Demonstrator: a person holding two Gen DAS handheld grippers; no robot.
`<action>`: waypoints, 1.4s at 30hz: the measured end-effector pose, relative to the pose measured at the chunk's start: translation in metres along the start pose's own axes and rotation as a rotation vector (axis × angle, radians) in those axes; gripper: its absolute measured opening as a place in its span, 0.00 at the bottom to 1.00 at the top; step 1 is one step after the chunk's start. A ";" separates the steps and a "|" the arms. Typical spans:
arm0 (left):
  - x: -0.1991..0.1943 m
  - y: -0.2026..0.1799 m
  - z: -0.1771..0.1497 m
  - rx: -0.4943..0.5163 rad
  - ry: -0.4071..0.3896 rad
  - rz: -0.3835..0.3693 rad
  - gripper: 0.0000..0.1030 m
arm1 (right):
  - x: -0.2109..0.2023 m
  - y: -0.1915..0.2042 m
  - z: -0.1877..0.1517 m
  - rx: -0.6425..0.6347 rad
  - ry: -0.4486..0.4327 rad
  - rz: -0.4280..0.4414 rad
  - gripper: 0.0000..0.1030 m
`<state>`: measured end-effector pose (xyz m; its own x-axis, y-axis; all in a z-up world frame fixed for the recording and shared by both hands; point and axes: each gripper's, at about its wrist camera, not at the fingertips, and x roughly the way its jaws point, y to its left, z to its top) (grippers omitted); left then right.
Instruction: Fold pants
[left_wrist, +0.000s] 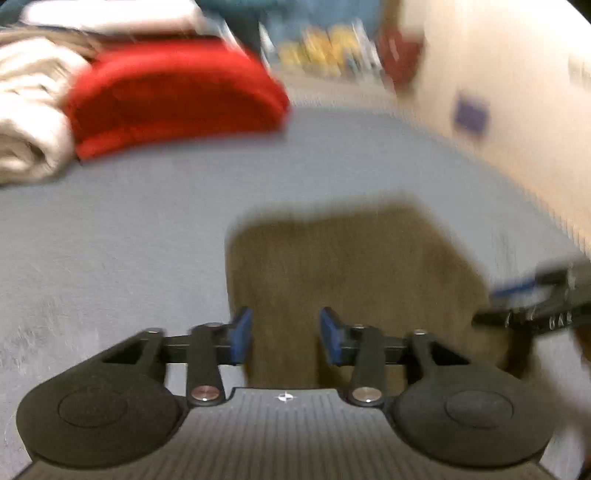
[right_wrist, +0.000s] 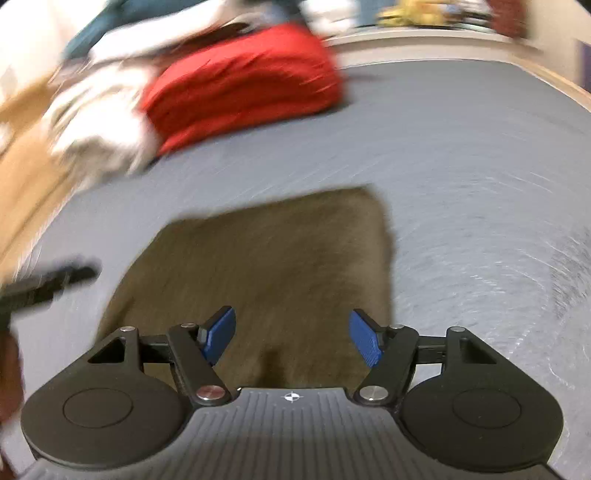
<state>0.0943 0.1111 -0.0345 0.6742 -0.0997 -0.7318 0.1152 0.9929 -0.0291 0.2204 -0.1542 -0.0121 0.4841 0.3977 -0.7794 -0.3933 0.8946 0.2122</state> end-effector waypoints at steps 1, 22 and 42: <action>0.011 -0.001 -0.009 0.026 0.075 0.008 0.34 | 0.007 0.002 -0.011 -0.056 0.042 -0.035 0.68; -0.061 -0.025 -0.041 -0.030 0.109 0.200 0.81 | -0.032 -0.004 -0.069 0.162 0.208 -0.132 0.77; -0.082 -0.077 -0.046 -0.194 -0.020 0.219 1.00 | -0.099 0.041 -0.076 0.198 -0.078 -0.124 0.92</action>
<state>-0.0033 0.0456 -0.0038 0.6819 0.1189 -0.7217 -0.1752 0.9845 -0.0034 0.0967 -0.1724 0.0294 0.5812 0.2897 -0.7604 -0.1699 0.9571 0.2348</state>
